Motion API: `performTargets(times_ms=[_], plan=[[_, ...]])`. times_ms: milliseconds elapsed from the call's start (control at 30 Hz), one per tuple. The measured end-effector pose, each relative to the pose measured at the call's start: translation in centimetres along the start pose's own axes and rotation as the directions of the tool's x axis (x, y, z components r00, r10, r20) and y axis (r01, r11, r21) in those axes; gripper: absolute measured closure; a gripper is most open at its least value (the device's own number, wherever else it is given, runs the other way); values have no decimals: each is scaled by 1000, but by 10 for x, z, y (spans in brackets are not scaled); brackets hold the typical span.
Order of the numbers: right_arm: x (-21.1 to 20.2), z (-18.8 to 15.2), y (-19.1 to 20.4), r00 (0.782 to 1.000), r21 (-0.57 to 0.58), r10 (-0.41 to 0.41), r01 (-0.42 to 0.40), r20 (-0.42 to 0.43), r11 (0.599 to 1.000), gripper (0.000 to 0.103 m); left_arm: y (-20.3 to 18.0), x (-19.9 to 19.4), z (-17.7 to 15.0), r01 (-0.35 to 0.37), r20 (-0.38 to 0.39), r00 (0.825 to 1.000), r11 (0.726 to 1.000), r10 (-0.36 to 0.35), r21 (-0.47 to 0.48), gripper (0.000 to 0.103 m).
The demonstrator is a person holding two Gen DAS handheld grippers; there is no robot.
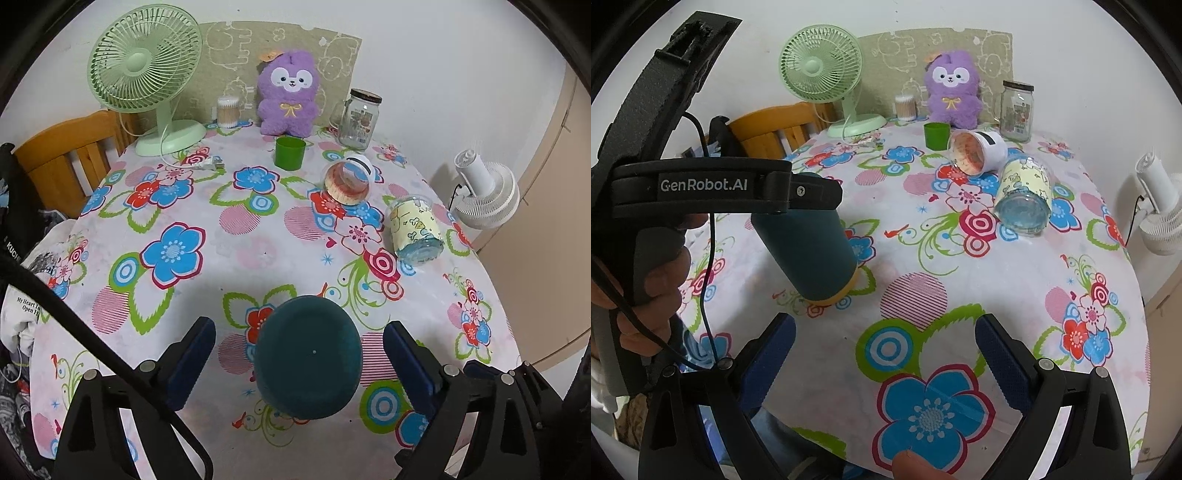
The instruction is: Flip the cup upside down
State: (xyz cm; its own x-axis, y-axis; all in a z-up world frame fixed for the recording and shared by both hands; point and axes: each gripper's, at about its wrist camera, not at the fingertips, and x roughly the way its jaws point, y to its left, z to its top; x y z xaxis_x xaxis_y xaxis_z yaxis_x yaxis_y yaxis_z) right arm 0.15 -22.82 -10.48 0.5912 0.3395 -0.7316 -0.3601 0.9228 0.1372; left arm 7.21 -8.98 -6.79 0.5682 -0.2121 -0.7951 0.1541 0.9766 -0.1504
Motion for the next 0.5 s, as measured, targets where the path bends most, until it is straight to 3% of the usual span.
performTargets(times_ms=[500], plan=[[-32,23,14,995,-51,-57,61,75,997,4,22,-42,4,-11,78,997,999,14,-43,6]])
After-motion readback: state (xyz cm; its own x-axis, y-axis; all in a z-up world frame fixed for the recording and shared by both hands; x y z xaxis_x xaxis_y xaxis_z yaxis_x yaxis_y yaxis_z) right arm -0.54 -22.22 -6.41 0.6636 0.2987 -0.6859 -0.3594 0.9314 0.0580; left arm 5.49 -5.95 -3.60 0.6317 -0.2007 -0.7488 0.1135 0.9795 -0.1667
